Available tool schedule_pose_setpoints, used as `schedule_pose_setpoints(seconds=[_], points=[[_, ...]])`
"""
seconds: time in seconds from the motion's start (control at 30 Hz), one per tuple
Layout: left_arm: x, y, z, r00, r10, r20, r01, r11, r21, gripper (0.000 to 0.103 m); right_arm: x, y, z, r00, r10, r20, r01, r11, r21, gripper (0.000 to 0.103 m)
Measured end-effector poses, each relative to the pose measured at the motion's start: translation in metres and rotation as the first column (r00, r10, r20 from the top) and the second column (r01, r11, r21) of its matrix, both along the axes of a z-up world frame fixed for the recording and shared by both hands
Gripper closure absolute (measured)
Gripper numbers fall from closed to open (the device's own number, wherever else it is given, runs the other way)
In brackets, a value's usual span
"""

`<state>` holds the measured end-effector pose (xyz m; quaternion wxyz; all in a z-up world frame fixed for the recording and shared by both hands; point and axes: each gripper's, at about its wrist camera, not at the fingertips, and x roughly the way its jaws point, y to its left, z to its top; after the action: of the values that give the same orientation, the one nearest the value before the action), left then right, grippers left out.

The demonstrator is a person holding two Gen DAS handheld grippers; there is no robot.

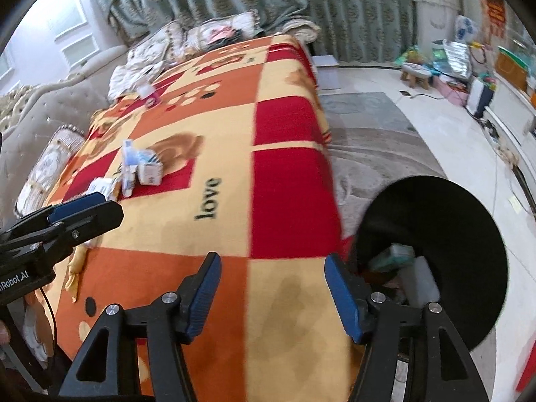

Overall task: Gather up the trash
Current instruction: 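Move both tools back to the medicine boxes on the blanket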

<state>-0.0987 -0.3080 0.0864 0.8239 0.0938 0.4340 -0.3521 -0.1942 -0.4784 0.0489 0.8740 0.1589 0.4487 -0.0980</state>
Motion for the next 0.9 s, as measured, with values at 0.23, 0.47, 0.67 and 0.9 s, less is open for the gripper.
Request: schedule_pose_setpoints(seconds=[0.23, 0.47, 0.67, 0.9], points=[[0.024, 0.056, -0.005, 0.995, 0.105, 0.003, -0.105, 0.994, 0.029, 0.050, 0.028, 0.032, -0.006, 0.997, 0.075, -0.011, -0.075, 0.997, 0.014, 0.041], [0.048, 0.111, -0.015, 0.978, 0.210, -0.005, -0.210, 0.976, 0.059, 0.050, 0.061, 0.063, -0.009, 0.988, 0.151, -0.016, -0.151, 0.988, 0.017, 0.040], [0.063, 0.134, -0.027, 0.964, 0.263, -0.048, -0.259, 0.963, 0.075, 0.050, 0.101, 0.084, -0.014, 0.975, 0.219, -0.028, -0.219, 0.976, 0.007, 0.040], [0.073, 0.133, -0.035, 0.962, 0.263, -0.070, -0.257, 0.963, 0.078, 0.050, 0.149, 0.085, -0.011, 0.970, 0.241, -0.016, -0.241, 0.970, 0.003, 0.040]])
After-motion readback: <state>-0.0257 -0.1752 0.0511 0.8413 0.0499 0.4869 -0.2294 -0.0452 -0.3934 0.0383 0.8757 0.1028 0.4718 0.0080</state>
